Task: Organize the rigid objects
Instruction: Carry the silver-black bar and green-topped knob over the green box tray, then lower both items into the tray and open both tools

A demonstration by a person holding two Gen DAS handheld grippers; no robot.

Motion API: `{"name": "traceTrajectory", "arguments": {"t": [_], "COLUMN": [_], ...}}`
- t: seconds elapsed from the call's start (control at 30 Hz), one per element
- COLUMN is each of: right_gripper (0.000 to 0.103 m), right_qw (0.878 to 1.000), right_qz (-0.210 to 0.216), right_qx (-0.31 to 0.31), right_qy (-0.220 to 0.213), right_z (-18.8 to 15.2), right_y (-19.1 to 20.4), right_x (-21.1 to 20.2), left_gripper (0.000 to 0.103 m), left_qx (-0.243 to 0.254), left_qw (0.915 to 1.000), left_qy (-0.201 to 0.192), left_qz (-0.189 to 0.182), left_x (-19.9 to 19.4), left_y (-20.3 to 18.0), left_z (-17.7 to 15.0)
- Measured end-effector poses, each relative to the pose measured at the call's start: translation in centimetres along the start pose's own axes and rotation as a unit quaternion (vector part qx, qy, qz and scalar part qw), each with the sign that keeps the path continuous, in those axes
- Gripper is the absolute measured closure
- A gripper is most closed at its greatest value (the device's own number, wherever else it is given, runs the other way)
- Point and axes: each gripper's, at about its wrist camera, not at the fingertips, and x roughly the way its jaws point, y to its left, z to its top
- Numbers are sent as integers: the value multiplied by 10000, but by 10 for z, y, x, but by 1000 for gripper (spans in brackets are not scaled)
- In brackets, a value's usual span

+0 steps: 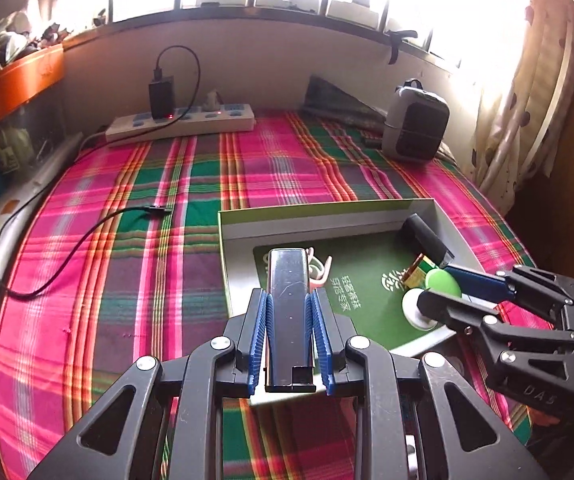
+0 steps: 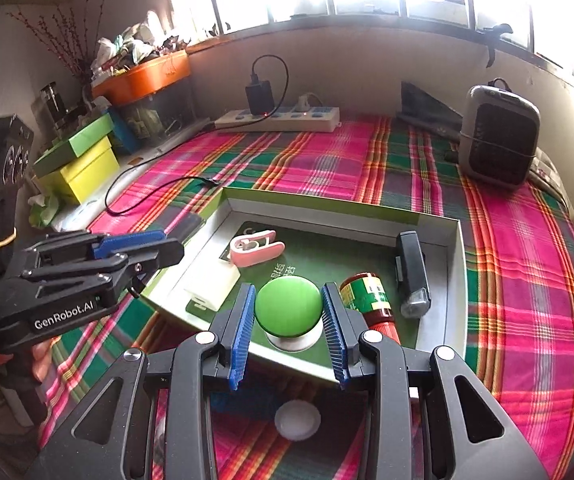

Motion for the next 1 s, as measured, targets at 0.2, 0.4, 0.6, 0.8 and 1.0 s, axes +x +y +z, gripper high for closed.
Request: {"name": "traceTrajectory", "arguments": {"t": [0.2, 0.4, 0.6, 0.8, 1.0], "right_gripper": [68, 68, 68, 68, 68], "right_qw": [9999, 9996, 9993, 9989, 9991], "right_qz": [14, 10, -70, -150, -158], "right_qx": [-17, -72, -137, -180, -199], "right_qy": [132, 284, 355, 396, 352], "right_z": [4, 3, 5, 4, 5], "right_y": [-3, -3, -2, -2, -2], "right_x": [16, 30, 36, 42, 44], "left_gripper": [81, 81, 81, 81, 81], "left_qx": [43, 74, 108, 62, 59], "left_qw": [9999, 9998, 9995, 9993, 9991], "left_qy": [118, 209, 282, 376, 417], "left_qz": [-33, -21, 23, 29, 32], "left_x": [16, 29, 39, 46, 51], "left_y": [3, 4, 3, 6, 7], "left_z": [6, 10, 13, 12, 11]}}
